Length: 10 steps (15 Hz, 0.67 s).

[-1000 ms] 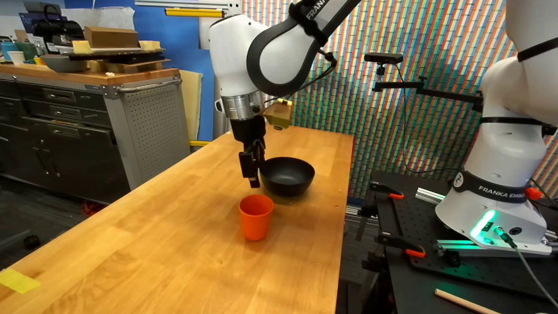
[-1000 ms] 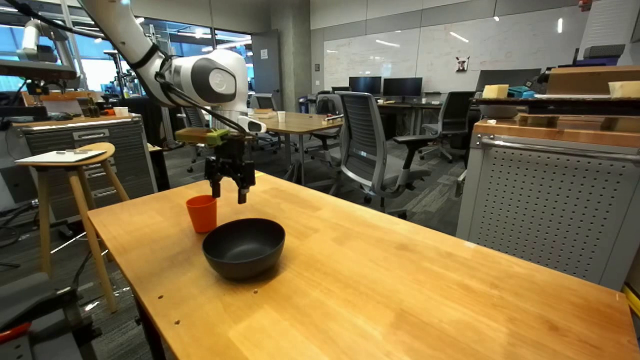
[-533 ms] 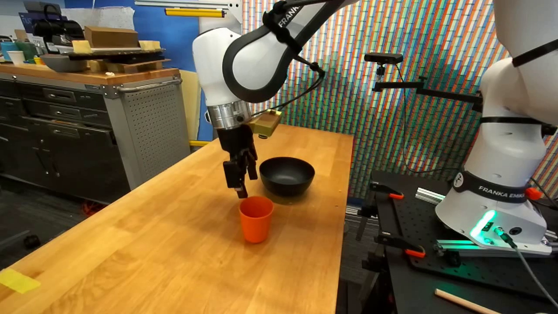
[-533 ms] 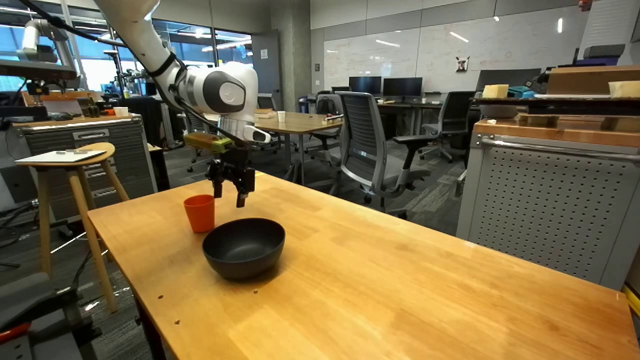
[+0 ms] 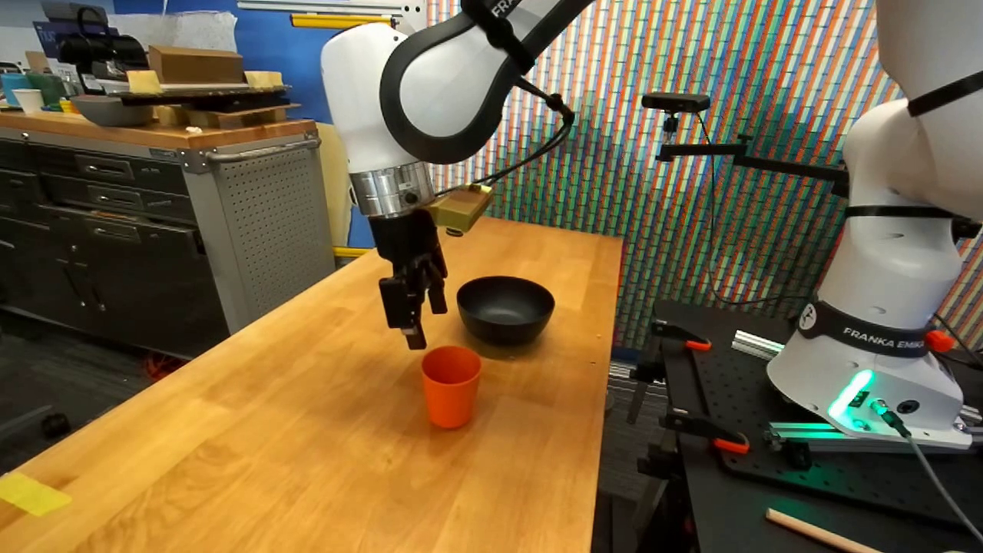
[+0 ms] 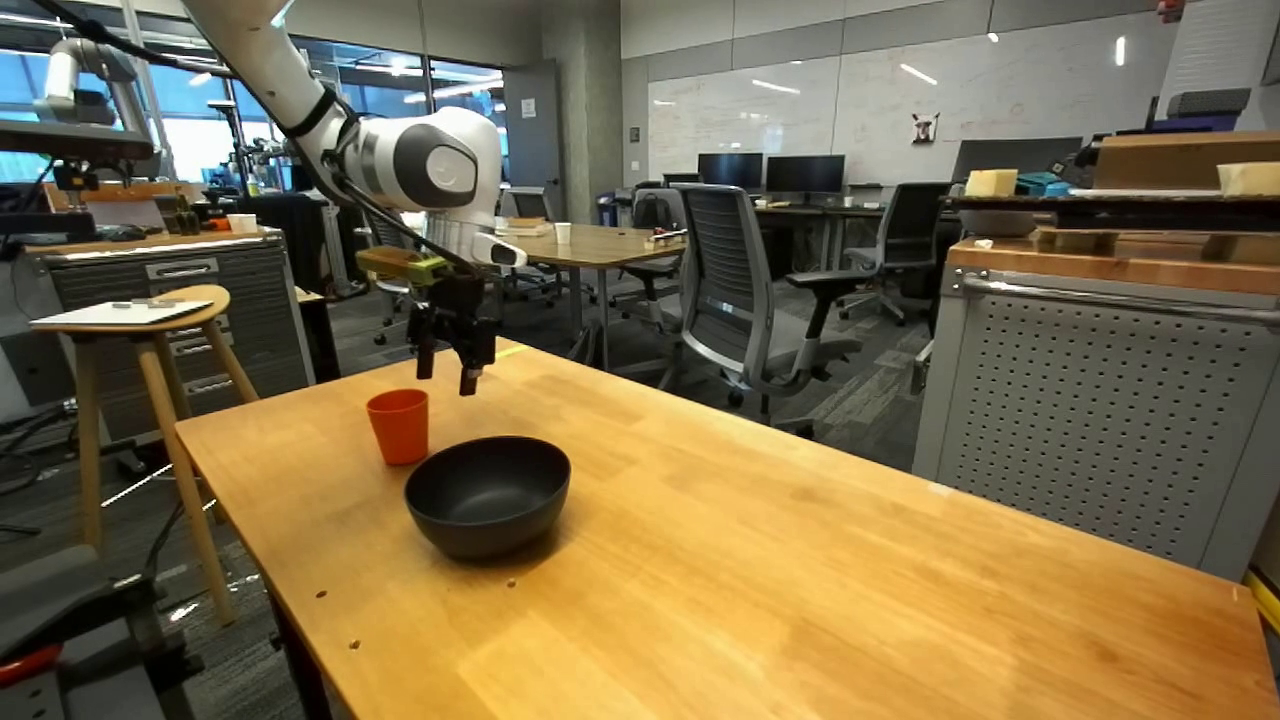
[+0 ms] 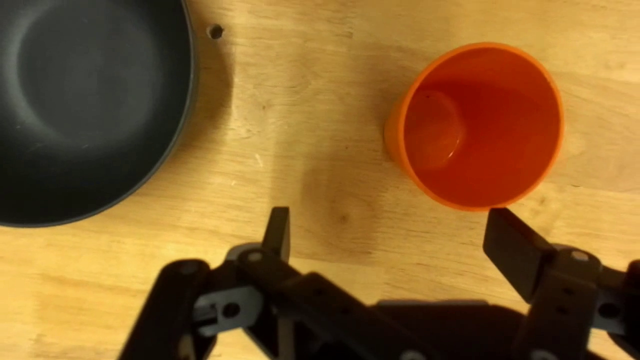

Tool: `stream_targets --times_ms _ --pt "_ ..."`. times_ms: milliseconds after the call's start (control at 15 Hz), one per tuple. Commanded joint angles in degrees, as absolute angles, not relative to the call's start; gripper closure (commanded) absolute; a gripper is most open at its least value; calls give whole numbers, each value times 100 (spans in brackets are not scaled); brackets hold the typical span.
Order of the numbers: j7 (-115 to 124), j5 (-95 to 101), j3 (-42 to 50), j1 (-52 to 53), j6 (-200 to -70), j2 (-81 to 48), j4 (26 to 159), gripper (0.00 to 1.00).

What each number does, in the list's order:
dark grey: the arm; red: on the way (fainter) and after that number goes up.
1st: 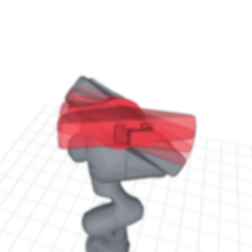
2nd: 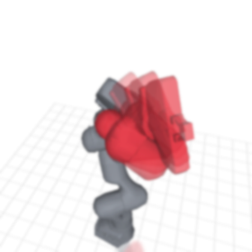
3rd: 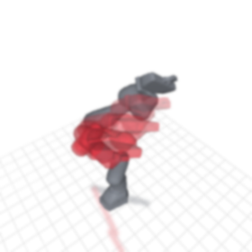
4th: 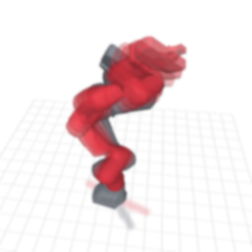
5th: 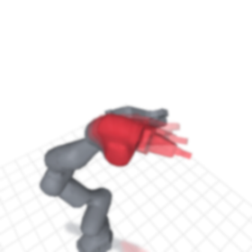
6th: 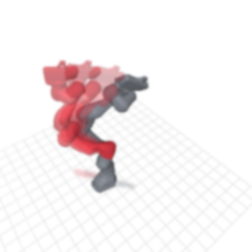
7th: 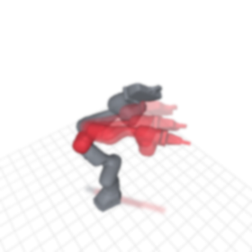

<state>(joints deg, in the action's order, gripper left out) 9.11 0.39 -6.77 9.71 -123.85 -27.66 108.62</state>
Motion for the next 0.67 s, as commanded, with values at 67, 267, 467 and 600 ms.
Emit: stream_targets --times_ms 67,267,467,600 --pt "1029 -212 -598 890 -12190 -2516 11120 0" --pt "979 -338 -572 814 -12149 -2662 11170 0" --pt "942 -523 -593 733 -11934 -2791 11202 0" --pt "958 -625 -608 739 -11747 -2809 11235 0"
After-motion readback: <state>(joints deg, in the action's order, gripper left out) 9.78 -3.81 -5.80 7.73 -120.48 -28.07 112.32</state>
